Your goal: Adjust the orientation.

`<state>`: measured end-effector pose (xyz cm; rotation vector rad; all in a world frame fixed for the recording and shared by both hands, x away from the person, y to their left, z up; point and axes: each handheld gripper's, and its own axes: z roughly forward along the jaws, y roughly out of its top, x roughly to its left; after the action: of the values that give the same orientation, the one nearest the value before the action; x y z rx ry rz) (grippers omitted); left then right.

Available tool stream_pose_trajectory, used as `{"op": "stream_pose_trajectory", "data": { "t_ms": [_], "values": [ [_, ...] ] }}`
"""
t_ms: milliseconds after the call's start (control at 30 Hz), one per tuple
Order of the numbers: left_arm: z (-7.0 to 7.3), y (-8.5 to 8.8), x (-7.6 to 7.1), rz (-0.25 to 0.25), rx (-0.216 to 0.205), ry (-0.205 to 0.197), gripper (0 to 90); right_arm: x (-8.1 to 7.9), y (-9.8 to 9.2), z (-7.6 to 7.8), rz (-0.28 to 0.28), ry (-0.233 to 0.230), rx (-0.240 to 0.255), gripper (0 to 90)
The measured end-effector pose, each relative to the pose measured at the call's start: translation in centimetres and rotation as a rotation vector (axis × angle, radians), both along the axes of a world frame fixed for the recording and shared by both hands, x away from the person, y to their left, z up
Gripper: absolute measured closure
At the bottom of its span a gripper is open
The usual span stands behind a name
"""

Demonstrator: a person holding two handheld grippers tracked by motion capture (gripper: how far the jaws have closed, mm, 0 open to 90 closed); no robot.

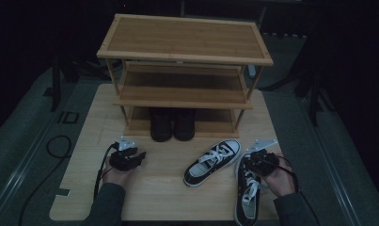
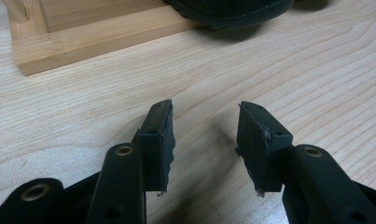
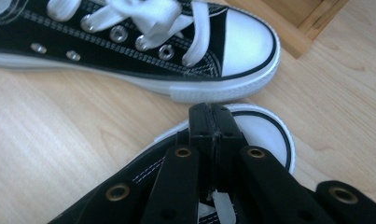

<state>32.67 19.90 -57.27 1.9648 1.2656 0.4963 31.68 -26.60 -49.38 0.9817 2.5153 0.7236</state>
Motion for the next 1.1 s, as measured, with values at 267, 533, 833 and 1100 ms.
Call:
{"op": "stream_pose_trajectory", "data": {
  "t_ms": [267,533,833,1100],
  "values": [
    [0.0,0.0,0.0,0.0,0.0,0.0,56.1,1.2,0.7,0.1,-0.018,-0.023,0.006,89.4],
    [0.0,0.0,0.0,0.0,-0.003,0.0,56.1,2.9,1.2,0.2,-0.056,-0.046,0.029,89.4],
    [0.0,0.0,0.0,0.001,-0.005,0.0,56.1,4.4,2.7,0.4,-0.067,-0.059,0.034,89.3],
    [0.0,0.0,0.0,0.0,-0.005,0.0,56.1,4.9,3.4,0.7,-0.07,-0.072,0.048,89.3]
  ]
}}
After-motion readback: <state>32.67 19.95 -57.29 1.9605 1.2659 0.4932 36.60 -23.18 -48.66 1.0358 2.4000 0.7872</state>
